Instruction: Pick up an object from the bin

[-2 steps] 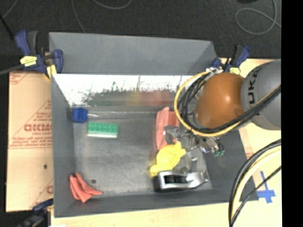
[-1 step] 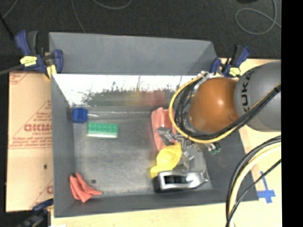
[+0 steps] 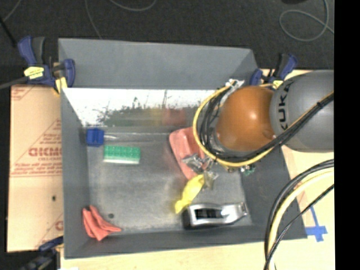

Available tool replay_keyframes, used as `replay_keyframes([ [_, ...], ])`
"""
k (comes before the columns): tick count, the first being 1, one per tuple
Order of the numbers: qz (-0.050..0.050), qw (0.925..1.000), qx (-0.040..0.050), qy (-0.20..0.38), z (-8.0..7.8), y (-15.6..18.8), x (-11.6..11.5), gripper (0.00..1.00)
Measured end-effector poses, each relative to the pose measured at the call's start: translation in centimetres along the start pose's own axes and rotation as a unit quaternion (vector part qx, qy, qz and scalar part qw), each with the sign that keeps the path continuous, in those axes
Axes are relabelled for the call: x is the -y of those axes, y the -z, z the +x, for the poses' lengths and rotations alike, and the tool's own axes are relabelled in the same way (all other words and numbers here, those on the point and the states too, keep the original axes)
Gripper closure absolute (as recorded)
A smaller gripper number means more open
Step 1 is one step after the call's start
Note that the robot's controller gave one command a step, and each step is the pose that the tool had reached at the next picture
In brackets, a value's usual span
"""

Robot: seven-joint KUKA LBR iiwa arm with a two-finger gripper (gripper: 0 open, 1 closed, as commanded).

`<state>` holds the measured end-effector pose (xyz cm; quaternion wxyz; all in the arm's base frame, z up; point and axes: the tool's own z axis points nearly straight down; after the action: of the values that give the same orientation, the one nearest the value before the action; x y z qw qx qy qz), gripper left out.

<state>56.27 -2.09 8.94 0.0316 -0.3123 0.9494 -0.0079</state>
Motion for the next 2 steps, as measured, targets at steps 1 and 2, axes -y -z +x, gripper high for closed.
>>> replay_keyframes([
  [1, 0.0, 1.0, 0.0, 0.0, 0.0, 0.0, 0.0, 1.0],
  [2, -0.009, 0.9999, -0.014, -0.001, 2.2, 0.7, -0.2, 1.0],
])
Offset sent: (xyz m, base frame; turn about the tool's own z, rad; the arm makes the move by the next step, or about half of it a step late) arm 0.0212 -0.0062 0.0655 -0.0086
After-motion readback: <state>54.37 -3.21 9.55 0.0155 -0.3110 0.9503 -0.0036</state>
